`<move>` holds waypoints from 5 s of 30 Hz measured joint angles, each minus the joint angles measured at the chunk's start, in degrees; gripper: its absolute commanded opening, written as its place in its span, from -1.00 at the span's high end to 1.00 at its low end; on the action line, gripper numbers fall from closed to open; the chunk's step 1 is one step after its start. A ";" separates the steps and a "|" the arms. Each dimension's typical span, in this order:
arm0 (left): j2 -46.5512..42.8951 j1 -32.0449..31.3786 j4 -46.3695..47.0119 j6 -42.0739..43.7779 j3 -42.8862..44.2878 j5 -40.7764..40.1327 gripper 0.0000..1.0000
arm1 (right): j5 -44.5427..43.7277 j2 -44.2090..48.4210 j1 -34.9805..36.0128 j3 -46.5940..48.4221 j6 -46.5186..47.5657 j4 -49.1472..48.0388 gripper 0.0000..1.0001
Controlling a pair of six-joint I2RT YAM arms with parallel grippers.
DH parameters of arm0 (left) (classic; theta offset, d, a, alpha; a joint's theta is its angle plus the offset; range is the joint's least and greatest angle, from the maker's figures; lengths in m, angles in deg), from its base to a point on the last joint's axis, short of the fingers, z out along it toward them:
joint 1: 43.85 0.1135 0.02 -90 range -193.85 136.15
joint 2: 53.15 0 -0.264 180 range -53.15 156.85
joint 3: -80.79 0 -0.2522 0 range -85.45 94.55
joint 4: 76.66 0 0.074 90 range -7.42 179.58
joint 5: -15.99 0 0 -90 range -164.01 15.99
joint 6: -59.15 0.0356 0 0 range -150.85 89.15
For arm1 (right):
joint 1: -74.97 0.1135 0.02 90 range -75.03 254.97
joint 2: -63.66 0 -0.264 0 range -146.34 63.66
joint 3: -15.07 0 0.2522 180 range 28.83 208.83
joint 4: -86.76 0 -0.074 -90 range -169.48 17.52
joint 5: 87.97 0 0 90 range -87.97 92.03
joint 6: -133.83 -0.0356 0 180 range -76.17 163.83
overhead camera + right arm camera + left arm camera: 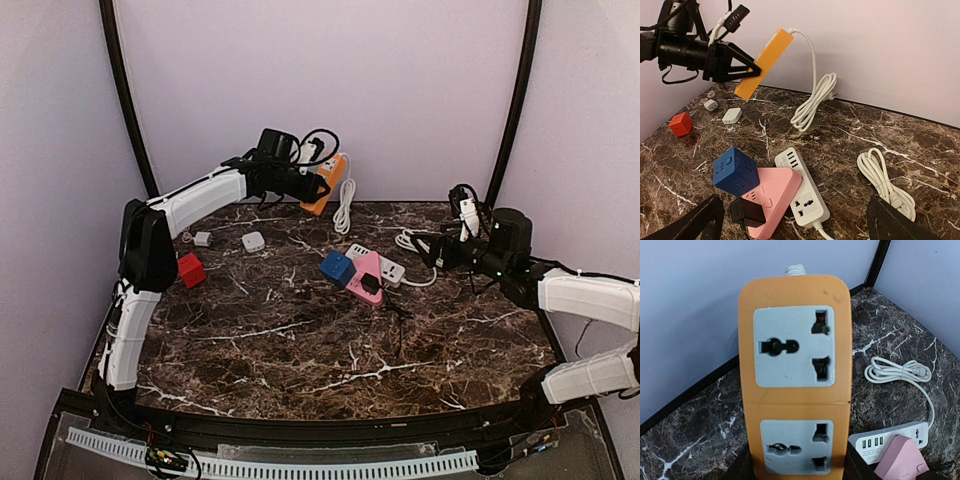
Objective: Pull the plug off the socket
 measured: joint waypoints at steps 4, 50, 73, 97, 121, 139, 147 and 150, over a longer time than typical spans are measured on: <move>3.26 0.17 -2.14 -3.43 -0.61 2.60 0.98 | 0.09 -0.02 0.00 0.00 -0.02 0.00 -0.97; 1.86 3.23 -13.40 -16.28 -13.03 -3.67 -0.28 | 6.75 -9.53 0.00 5.09 -0.15 3.17 -0.95; 1.77 2.95 -13.70 -14.58 -13.03 -1.60 -0.97 | -0.09 -21.55 0.00 15.39 6.54 15.54 -0.74; -7.67 1.44 -13.31 -12.20 -15.52 -0.11 -0.98 | 0.48 -34.07 0.00 21.14 14.69 20.09 -0.58; -11.58 1.36 -9.60 -13.33 -22.80 0.85 -0.97 | -2.40 -41.99 2.75 29.35 19.21 26.12 -0.36; -19.15 1.36 -4.24 -15.41 -33.03 1.44 -0.97 | -6.64 -42.03 6.54 28.46 21.29 27.76 0.21; -26.93 1.36 0.57 -17.29 -42.45 1.42 -0.97 | -7.21 -39.45 11.98 25.29 20.59 27.80 0.25; -30.60 1.36 2.75 -17.73 -47.95 0.79 -0.97 | -7.30 -39.08 14.62 24.70 19.91 27.65 0.26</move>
